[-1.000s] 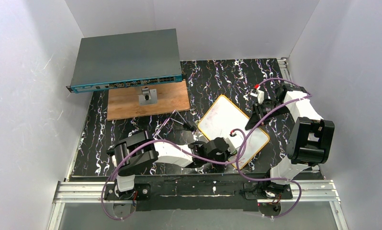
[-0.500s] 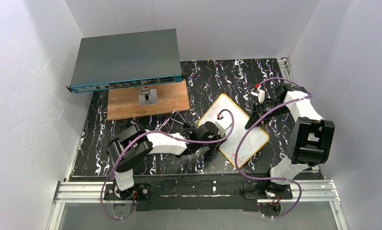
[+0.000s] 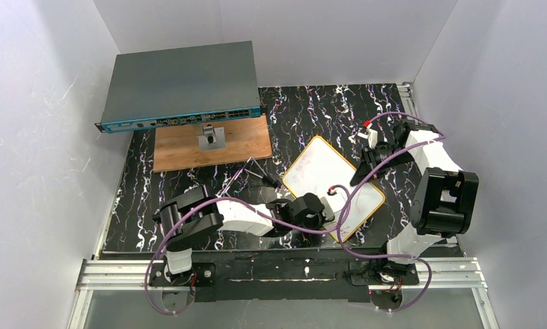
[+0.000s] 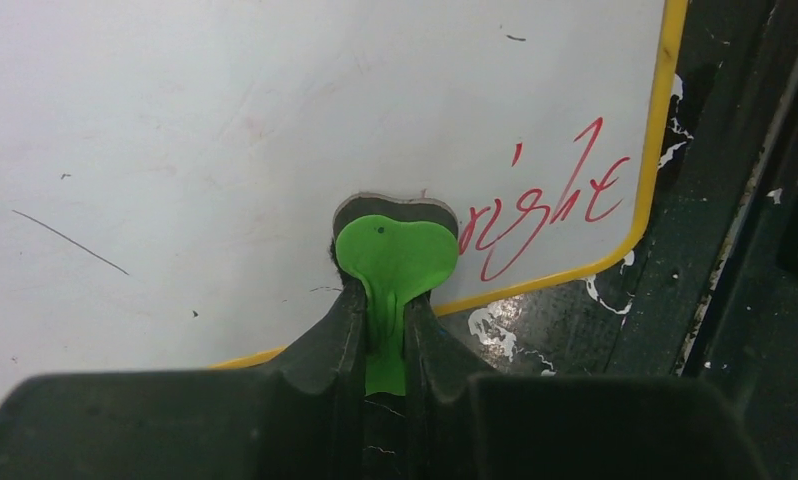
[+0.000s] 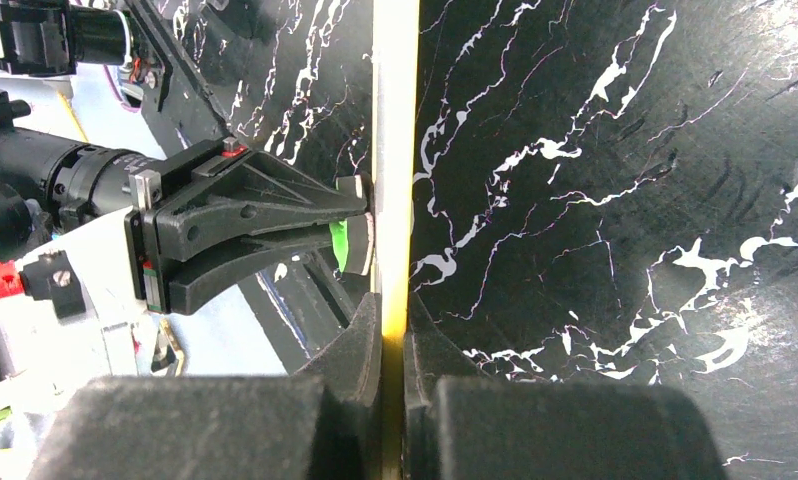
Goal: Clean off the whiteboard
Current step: Erase the whiteboard at the center of the board.
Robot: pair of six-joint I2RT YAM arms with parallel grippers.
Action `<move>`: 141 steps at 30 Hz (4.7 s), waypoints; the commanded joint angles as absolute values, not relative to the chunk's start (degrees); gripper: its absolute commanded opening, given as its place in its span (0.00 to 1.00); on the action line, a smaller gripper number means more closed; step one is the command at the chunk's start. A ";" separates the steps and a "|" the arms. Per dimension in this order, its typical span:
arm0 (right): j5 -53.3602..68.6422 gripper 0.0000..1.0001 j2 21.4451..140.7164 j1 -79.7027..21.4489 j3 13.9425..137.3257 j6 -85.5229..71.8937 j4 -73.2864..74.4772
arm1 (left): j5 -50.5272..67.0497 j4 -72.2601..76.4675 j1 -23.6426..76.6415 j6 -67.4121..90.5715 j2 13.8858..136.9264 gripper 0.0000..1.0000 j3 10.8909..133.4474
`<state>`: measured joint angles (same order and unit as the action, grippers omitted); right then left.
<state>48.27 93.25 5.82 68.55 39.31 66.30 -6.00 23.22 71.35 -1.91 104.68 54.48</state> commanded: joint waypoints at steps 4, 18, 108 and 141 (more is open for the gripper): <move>50.93 0.01 91.22 5.06 68.23 43.99 64.53 | -7.45 22.79 61.75 13.95 103.29 0.00 53.06; 48.85 0.01 97.57 5.12 78.94 39.73 66.04 | 3.03 28.37 62.57 3.68 103.11 0.00 53.73; 51.14 0.01 96.79 5.10 76.65 35.71 60.98 | -3.20 16.28 59.68 14.19 109.43 0.00 65.68; 52.53 0.01 94.83 5.10 74.88 32.86 57.74 | -7.37 15.52 70.87 12.10 111.87 0.00 67.66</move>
